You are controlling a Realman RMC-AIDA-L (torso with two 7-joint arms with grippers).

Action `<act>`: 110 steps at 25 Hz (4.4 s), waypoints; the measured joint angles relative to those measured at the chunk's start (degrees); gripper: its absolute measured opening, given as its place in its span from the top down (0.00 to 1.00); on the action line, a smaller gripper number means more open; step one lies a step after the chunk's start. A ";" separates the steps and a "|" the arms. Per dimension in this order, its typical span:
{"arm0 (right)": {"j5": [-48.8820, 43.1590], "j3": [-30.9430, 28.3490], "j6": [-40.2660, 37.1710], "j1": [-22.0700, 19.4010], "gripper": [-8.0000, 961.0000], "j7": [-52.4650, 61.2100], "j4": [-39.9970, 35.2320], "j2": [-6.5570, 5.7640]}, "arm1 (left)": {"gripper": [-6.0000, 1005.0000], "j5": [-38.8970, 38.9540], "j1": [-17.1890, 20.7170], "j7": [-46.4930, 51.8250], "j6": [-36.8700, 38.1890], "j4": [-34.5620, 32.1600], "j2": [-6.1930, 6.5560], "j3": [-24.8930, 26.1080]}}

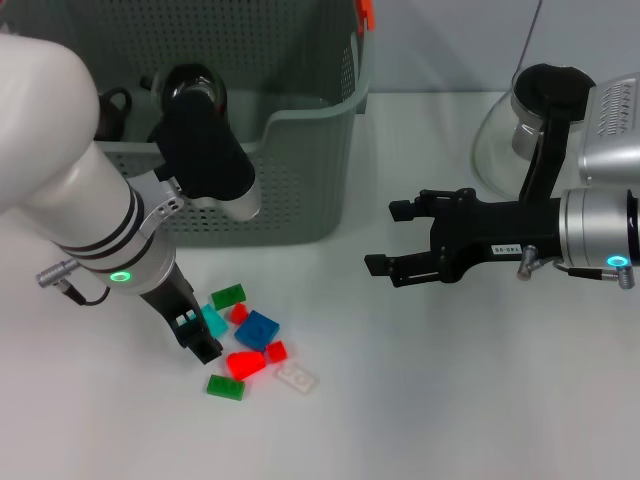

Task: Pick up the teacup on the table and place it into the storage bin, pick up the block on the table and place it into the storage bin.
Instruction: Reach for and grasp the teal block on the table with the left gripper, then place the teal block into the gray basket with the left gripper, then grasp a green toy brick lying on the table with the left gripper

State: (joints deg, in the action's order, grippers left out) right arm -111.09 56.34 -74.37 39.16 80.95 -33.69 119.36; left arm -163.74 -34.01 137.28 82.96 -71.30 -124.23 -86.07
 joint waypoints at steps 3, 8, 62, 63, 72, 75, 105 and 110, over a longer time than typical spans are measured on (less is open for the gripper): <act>0.00 0.00 -0.03 -0.01 0.05 0.03 -0.03 0.00 | 0.15 0.00 0.12 -0.07 -0.26 0.04 0.02 -0.22; 0.00 0.00 0.15 0.07 0.05 0.01 0.14 0.00 | 0.16 0.00 -0.27 -0.14 -0.75 1.61 0.10 -0.23; 0.00 0.04 -3.31 -1.00 0.05 0.05 -0.35 0.09 | 0.46 20.20 -15.39 3.03 5.19 -1.96 12.95 42.38; 0.00 0.02 -3.32 -1.00 0.05 0.07 -0.35 0.09 | 0.45 20.75 -15.24 3.00 6.52 -3.62 12.64 42.41; 0.00 -0.01 -2.96 -0.94 0.05 0.46 -0.35 0.00 | 0.18 37.86 -7.30 -2.06 27.02 -28.01 6.66 40.71; 0.00 -0.04 -2.74 -0.79 0.05 0.58 -0.35 0.00 | 0.10 39.57 -2.76 -5.58 31.98 -31.96 4.15 35.15; -0.01 -0.80 -1.01 -0.42 0.05 1.76 0.20 0.17 | 0.05 5.39 3.06 -8.07 11.16 -6.64 -0.10 -6.45; 0.04 -0.89 -0.59 -0.60 0.05 1.76 0.20 0.37 | 0.05 5.21 2.51 -8.01 10.90 -5.89 -0.14 -7.86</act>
State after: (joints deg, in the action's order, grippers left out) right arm -111.04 55.45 -74.96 38.57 82.71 -33.49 119.73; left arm -158.52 -31.49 129.27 93.86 -77.20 -124.36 -93.93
